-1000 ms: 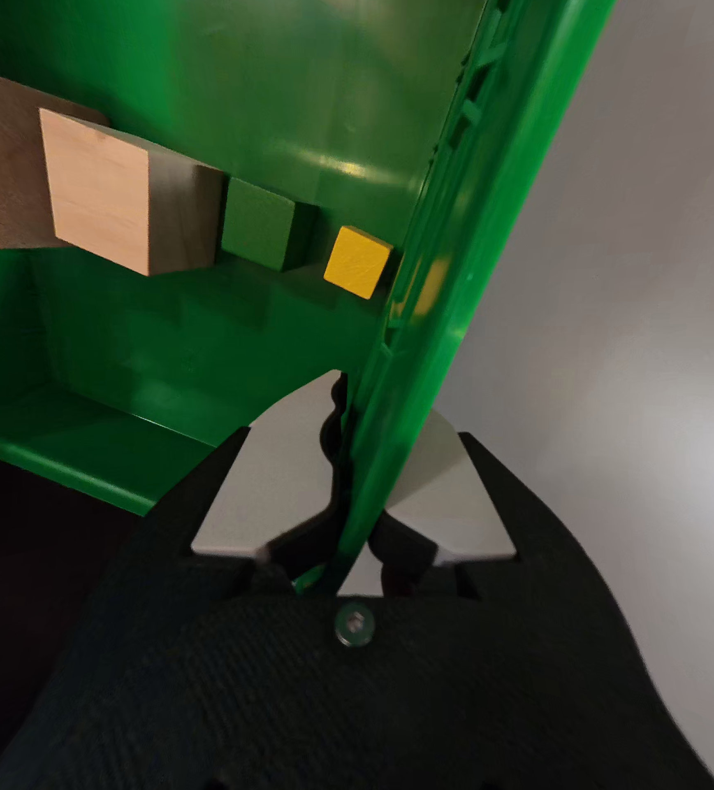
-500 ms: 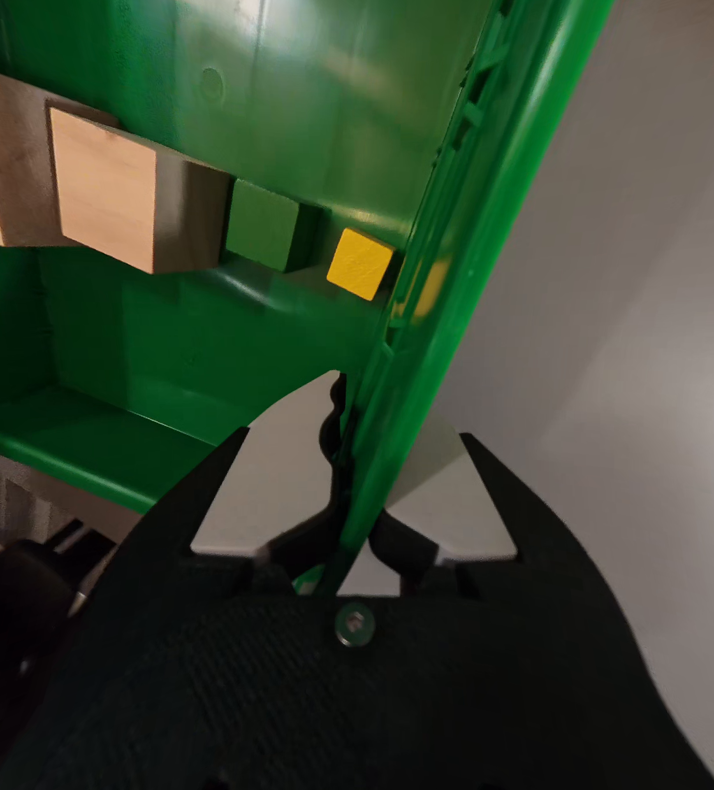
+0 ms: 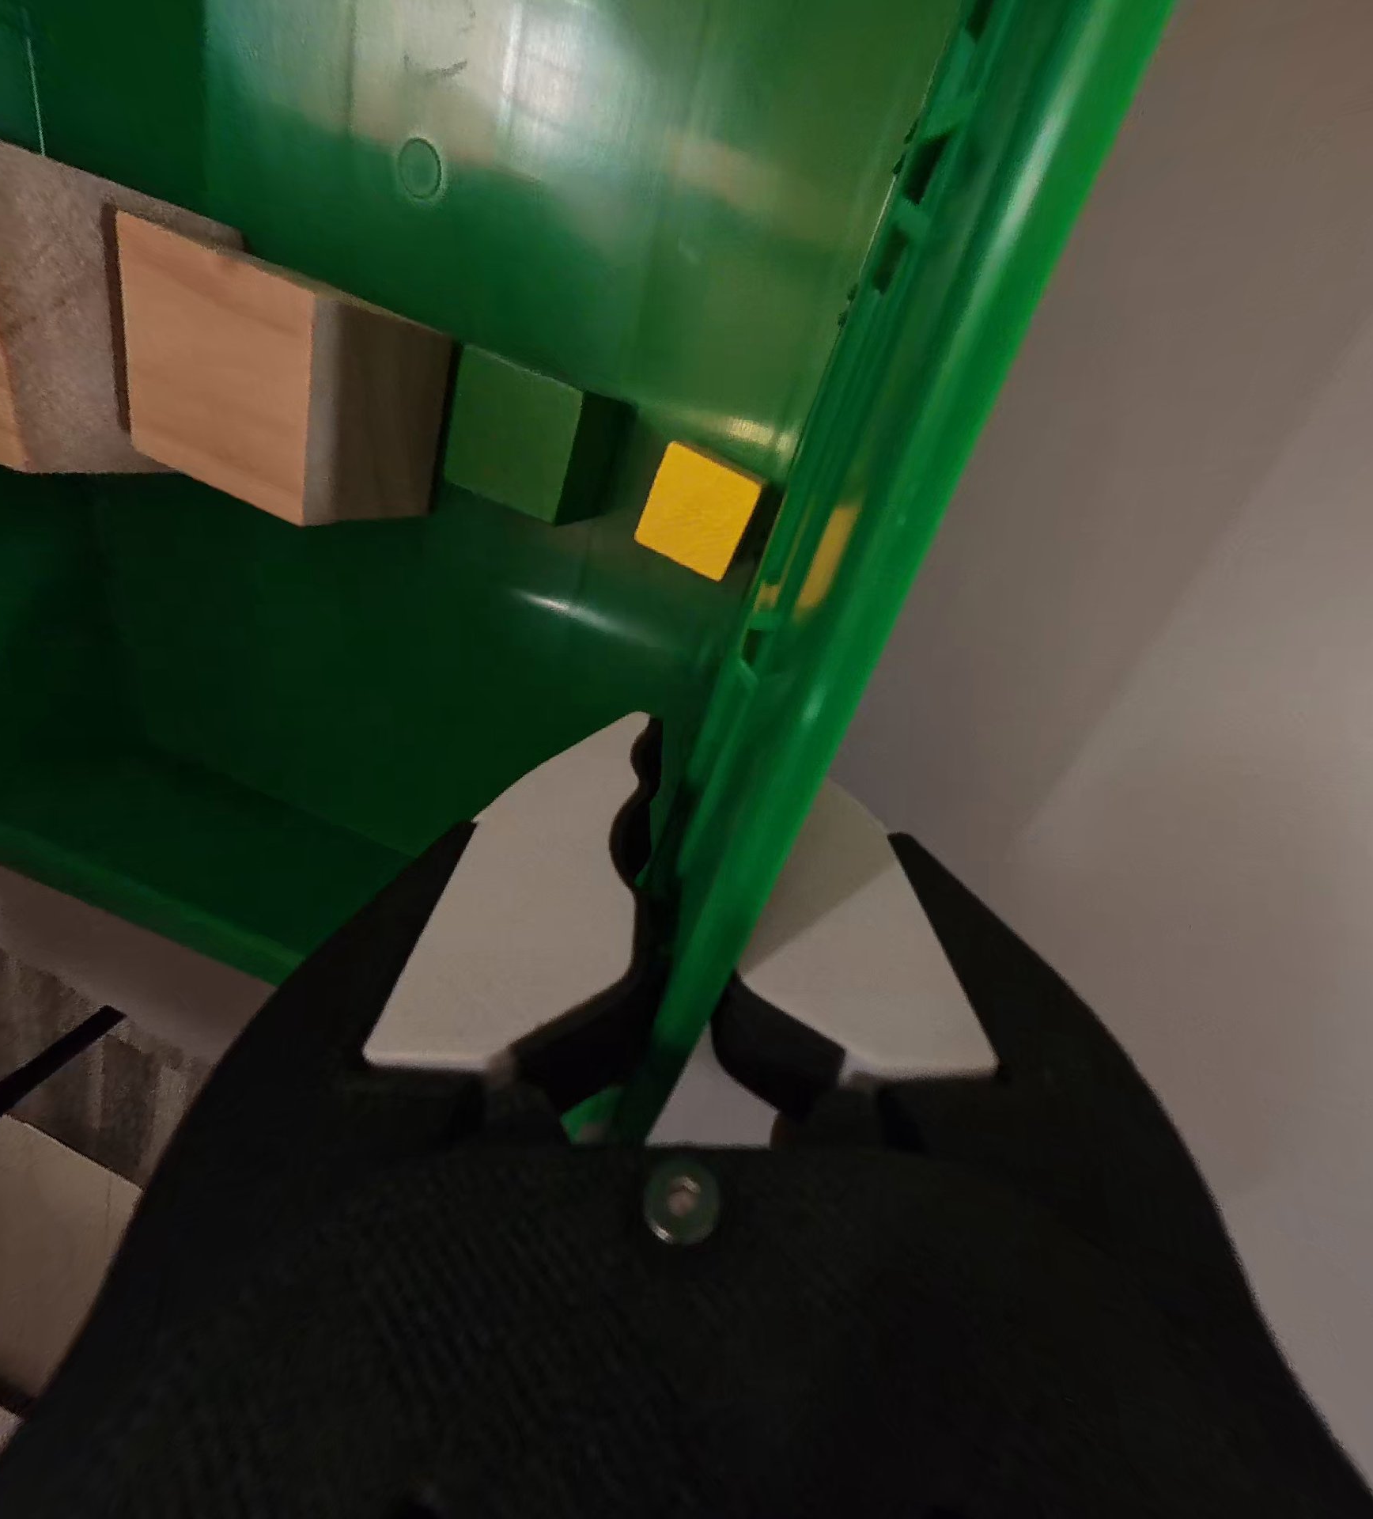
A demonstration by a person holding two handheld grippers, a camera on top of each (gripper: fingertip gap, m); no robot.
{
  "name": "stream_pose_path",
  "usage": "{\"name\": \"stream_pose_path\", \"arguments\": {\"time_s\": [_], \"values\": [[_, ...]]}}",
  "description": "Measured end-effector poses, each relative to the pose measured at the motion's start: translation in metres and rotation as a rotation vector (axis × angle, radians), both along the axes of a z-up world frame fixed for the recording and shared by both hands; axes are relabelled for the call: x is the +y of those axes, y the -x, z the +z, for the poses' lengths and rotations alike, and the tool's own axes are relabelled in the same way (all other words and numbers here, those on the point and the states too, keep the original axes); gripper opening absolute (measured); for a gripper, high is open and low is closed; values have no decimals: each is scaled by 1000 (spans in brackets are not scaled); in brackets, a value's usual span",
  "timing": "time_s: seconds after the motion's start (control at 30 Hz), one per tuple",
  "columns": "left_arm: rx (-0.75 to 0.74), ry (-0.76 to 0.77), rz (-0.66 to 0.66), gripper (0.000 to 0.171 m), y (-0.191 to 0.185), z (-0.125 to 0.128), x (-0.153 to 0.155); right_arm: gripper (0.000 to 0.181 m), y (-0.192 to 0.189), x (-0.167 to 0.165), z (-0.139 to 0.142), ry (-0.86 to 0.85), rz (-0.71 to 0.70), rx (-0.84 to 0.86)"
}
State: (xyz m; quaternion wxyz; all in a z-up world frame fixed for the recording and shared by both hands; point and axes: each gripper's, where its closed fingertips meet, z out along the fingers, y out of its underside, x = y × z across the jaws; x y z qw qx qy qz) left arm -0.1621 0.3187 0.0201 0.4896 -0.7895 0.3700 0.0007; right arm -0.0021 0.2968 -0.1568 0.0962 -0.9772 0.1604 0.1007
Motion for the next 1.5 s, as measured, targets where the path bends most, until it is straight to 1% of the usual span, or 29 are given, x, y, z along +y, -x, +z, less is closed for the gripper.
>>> {"name": "stream_pose_path", "arguments": {"time_s": [0.1, 0.23, 0.27, 0.3, 0.33, 0.43, 0.5, 0.53, 0.6, 0.63, 0.67, 0.7, 0.77, 0.87, 0.97, 1.07, 1.13, 1.27, 1.33, 1.4, 1.43, 1.5], "values": [[-7, -2, -13, 7, -3, 3, -4, 16, 13, 1, -1, -2, -19, 40], [-7, -16, -30, 6, -8, 7, -9, 30, 19, 7, 8, -95, -71, 131], [-9, -20, -36, 6, -9, 8, -10, 31, 19, 8, 12, -121, -82, 153], [-15, -21, -43, 7, -11, 10, -12, 28, 16, 8, 18, -148, -86, 167], [-20, -23, -50, 7, -13, 12, -14, 22, 11, 9, 26, -177, -92, 166], [-30, -23, -78, 7, -20, 19, -23, 24, -7, 5, 64, -298, -41, 155], [-34, -27, -105, 7, -29, 24, -31, 27, -22, -10, 96, -398, 4, 130], [-33, -31, -123, 7, -34, 27, -36, 27, -29, -23, 112, -450, 24, 131], [-28, -40, -164, 7, -48, 34, -52, 32, -42, -60, 140, -568, 63, 152], [-24, -44, -189, 7, -57, 37, -62, 36, -50, -84, 145, -612, 89, 159], [-20, -45, -218, 7, -68, 40, -74, 38, -61, -110, 142, -630, 113, 156], [-16, -47, -250, 6, -80, 43, -88, 38, -75, -138, 131, -622, 115, 143], [-8, -47, -335, 6, -108, 46, -119, 37, -109, -196, 96, -577, 80, 97], [17, -33, -495, 7, -155, 41, -178, 34, -165, -278, 52, -572, -66, 49], [24, -5, -649, 7, -203, 28, -243, 35, -207, -345, 30, -621, -220, 86], [44, 54, -785, 7, -249, 4, -301, 36, -242, -400, 25, -667, -296, 32], [68, 88, -850, 7, -281, -14, -334, 36, -262, -431, 27, -676, -324, -45], [137, 166, -944, 7, -347, -59, -390, 36, -296, -475, 33, -709, -386, -172], [191, 187, -977, 7, -378, -83, -415, 33, -316, -485, 34, -750, -444, -213], [245, 196, -1004, 7, -408, -105, -438, 30, -339, -490, 36, -823, -535, -215], [259, 189, -1015, 6, -423, -112, -448, 29, -351, -494, 34, -842, -579, -224], [288, 116, -1038, 7, -450, -118, -466, 30, -371, -506, 32, -853, -646, -258]]}}
